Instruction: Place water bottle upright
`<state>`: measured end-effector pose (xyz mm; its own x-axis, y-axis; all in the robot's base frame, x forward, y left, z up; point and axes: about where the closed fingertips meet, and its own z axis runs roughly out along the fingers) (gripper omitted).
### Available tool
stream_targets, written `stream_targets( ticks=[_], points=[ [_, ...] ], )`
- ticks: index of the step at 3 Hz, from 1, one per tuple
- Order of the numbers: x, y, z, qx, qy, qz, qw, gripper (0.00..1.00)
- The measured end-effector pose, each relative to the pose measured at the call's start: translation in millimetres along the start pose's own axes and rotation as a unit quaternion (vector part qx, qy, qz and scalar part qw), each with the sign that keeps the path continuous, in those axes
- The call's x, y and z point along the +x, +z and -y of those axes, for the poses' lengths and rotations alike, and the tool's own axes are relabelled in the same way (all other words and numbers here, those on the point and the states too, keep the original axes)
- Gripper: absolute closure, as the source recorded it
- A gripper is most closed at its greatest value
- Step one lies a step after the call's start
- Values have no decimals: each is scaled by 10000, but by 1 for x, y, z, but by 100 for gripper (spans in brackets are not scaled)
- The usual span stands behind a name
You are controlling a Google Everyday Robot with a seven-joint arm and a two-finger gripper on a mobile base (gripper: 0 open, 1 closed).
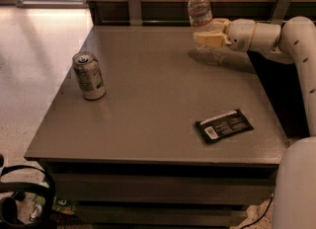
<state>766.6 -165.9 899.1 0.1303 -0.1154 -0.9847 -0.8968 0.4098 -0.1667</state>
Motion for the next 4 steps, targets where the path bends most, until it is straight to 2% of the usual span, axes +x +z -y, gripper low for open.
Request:
stream_targets(
  ticks=[3,4],
  points=[
    [35,-5,-9,38,418,34,9991,100],
    [38,-4,-10,37,479,44,9988,100]
  ],
)
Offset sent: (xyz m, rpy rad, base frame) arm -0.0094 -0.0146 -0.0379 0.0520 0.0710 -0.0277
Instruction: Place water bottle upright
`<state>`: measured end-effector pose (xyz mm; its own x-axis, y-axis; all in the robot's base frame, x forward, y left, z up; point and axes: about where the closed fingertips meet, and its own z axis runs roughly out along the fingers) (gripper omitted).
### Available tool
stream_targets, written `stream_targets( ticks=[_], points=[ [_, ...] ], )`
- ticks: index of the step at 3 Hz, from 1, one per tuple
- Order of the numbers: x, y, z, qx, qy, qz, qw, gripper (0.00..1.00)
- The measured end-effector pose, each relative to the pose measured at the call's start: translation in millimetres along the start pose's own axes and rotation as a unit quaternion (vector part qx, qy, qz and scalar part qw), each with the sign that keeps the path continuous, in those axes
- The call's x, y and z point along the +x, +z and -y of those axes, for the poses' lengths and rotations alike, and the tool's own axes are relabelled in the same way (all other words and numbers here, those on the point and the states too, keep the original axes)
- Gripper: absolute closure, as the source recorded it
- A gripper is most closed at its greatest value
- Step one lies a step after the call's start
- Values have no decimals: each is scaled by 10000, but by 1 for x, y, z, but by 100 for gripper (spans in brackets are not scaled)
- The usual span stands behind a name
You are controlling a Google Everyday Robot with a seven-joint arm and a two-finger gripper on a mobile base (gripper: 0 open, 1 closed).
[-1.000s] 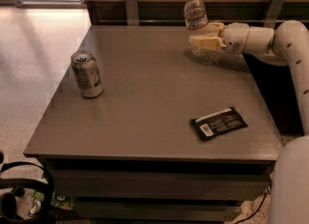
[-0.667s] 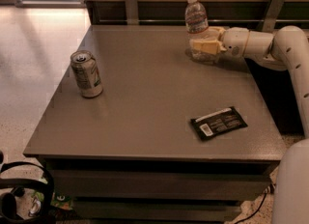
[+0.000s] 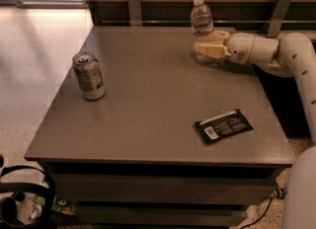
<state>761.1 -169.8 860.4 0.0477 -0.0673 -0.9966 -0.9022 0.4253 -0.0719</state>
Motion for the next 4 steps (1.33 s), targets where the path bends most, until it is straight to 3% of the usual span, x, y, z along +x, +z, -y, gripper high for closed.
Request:
stream_targets(
  ticks=[2,4],
  points=[
    [-2,0,0,-2,3,1,10000,100],
    [-10,-30,14,358,131,107,9992,100]
  ],
)
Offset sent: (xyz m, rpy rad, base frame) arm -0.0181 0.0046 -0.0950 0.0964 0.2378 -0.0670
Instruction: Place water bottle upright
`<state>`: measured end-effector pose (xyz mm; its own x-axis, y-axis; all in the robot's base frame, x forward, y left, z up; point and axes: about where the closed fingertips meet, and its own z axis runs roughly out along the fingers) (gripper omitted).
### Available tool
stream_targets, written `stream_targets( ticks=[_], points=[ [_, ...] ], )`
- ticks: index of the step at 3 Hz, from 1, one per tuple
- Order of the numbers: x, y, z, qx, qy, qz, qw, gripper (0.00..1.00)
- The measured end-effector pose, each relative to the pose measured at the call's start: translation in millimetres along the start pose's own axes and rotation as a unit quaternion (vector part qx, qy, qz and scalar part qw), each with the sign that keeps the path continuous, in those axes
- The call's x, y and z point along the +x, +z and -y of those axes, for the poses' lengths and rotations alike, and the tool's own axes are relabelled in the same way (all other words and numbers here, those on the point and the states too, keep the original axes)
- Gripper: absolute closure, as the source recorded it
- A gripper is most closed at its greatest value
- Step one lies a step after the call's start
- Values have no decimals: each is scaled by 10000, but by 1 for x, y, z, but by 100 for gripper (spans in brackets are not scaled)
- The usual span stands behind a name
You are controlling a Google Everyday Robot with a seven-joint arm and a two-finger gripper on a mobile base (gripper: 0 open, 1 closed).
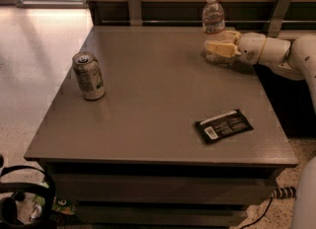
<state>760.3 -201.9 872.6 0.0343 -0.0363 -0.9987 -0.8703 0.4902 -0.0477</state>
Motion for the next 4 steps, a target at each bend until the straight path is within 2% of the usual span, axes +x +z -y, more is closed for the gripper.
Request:
stream_targets(
  ticks=[2,4],
  points=[
    [-10,-23,8,313,55,127,9994,100],
    [-11,-3,5,80,-19,396,9992,100]
  ],
)
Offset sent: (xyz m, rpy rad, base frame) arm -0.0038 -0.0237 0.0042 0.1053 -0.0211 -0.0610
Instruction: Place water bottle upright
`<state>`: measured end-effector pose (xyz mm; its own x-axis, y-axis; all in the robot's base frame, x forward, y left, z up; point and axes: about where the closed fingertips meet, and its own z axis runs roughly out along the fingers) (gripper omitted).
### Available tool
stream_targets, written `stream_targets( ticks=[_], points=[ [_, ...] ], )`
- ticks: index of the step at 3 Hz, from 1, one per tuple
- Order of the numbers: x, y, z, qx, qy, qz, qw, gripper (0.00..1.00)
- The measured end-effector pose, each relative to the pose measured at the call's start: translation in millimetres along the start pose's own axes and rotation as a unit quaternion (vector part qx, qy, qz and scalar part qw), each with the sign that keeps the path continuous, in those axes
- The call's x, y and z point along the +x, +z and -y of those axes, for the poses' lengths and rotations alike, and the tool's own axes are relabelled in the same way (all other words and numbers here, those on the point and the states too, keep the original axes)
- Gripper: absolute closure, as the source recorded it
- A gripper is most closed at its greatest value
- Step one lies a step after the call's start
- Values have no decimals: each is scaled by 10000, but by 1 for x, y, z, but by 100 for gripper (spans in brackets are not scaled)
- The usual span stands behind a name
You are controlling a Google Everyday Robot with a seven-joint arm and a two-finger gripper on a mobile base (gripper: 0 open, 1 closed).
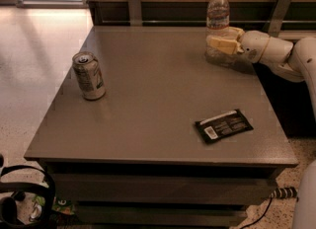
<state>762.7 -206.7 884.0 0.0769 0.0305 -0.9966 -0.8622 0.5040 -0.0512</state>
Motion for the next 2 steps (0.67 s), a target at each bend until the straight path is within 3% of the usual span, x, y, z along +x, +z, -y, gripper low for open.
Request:
stream_targets(
  ticks=[1,2],
  points=[
    [-1,13,-3,-186,-53,12,9998,100],
    [-1,14,-3,-201,-61,9,9998,100]
  ],
)
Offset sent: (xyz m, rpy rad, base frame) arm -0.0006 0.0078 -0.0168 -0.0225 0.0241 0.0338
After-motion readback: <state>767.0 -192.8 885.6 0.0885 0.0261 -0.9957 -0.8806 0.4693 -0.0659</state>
